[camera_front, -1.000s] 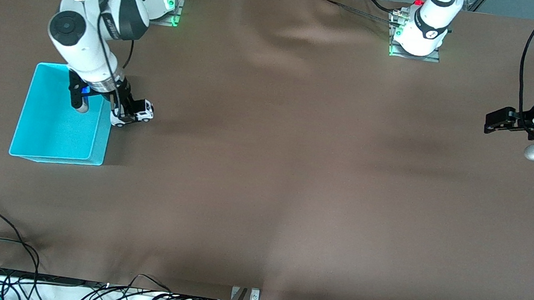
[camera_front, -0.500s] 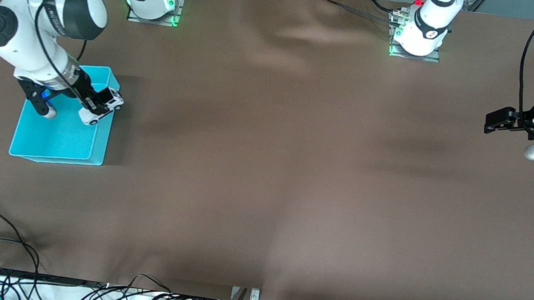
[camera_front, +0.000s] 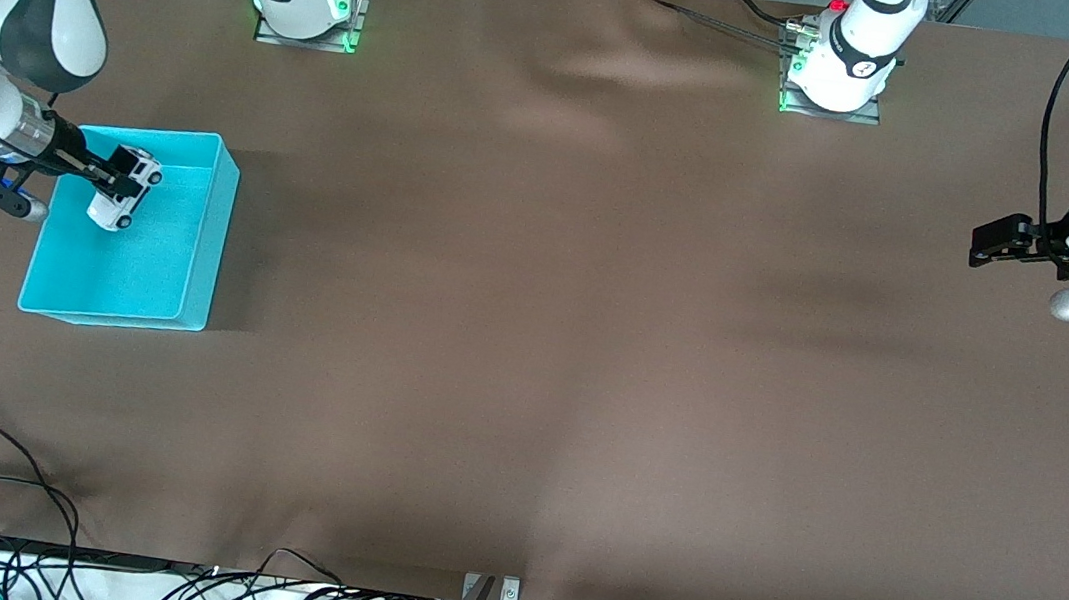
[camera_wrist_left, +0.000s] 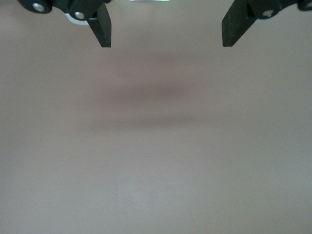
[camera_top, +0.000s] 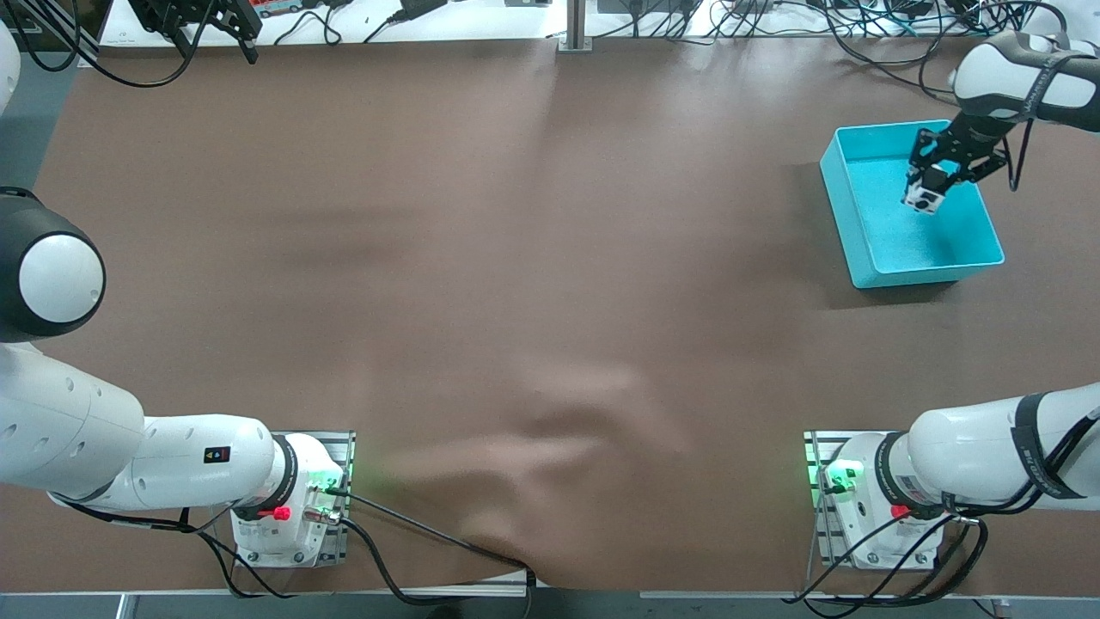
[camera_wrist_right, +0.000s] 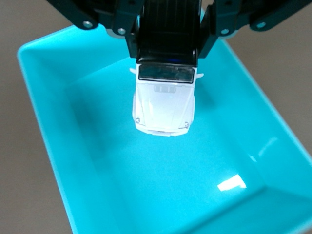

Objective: Wind and store white jeep toy

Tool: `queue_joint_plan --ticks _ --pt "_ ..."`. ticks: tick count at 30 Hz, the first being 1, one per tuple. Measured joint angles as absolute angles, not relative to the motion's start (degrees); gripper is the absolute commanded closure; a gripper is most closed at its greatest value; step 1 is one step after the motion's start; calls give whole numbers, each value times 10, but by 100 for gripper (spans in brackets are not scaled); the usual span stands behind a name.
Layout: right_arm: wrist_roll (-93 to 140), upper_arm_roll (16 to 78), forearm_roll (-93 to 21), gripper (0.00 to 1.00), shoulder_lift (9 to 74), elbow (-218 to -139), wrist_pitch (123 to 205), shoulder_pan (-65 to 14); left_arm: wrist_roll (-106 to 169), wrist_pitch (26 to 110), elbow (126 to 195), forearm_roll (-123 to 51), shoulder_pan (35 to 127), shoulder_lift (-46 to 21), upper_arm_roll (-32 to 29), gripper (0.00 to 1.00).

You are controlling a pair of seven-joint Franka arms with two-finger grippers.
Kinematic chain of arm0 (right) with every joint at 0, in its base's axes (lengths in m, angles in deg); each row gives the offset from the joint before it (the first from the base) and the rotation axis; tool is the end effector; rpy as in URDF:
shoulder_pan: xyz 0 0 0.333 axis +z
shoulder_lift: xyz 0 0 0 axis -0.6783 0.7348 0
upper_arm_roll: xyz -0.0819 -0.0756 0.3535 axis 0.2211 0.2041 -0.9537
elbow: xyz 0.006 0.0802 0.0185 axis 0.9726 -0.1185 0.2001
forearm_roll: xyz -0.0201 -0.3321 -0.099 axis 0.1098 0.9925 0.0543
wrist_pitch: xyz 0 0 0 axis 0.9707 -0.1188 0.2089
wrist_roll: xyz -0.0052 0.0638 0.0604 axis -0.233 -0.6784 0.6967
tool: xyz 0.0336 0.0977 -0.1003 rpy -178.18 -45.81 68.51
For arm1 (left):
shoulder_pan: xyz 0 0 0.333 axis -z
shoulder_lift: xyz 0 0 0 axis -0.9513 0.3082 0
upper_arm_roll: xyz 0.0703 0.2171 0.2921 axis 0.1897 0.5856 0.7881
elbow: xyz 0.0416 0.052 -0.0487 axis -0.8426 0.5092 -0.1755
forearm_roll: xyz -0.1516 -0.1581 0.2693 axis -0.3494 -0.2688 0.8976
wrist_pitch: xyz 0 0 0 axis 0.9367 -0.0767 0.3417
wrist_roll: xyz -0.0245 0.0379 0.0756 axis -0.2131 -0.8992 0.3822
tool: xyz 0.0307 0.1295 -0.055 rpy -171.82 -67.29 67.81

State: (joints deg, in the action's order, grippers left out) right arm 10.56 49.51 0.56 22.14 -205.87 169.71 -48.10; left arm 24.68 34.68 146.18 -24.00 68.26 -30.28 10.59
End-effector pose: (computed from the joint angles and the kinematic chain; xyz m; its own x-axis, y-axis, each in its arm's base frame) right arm 0.4724 -0.1102 0.3829 0.9182 -0.3619 -0.1608 -0.3612 -0.9318 0.0346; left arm 0.5357 -0.0073 0.5991 0.9859 -0.0398 -0.1624 -0.0474 -0.9979 -0.0431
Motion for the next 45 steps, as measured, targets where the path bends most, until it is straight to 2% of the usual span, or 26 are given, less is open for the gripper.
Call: queue_joint_plan --ticks 10,23,29,30,33,35,36,37,38,41,43,44,45 --pt "173 503 37 100 255 -2071 1733 -482 247 347 1462 -240 683 -303 106 0" --pt "211 517 40 100 321 -2071 1832 -489 247 347 1462 -240 683 -303 106 0" --pt "215 527 40 99 344 -2071 1849 -493 247 347 1462 -240 683 -303 106 0" --pt "215 529 40 93 348 -2071 1851 -493 247 347 1462 -240 683 -303 106 0" --pt "216 532 40 85 357 -2071 1855 -494 247 347 1462 -240 683 -303 106 0" --pt "216 533 40 72 362 -2071 1856 -495 247 347 1462 -240 683 -303 106 0" --pt "216 533 40 57 364 -2071 1856 -495 247 347 1462 -240 683 -303 106 0" --pt "215 534 40 32 366 -2071 1856 -495 247 347 1462 -240 683 -303 106 0" --pt "215 534 40 17 366 -2071 1856 -495 247 347 1462 -240 683 -303 106 0" --pt "215 534 40 14 367 -2071 1856 -495 247 347 1462 -240 683 -303 106 0" --pt "214 534 40 7 367 -2071 1856 -495 247 347 1462 -240 683 -303 106 0" --pt "212 534 40 0 367 -2071 1856 -495 247 347 1462 -240 683 -303 106 0" --pt "210 534 40 0 366 -2071 1855 -495 247 347 1462 -240 683 -303 106 0"
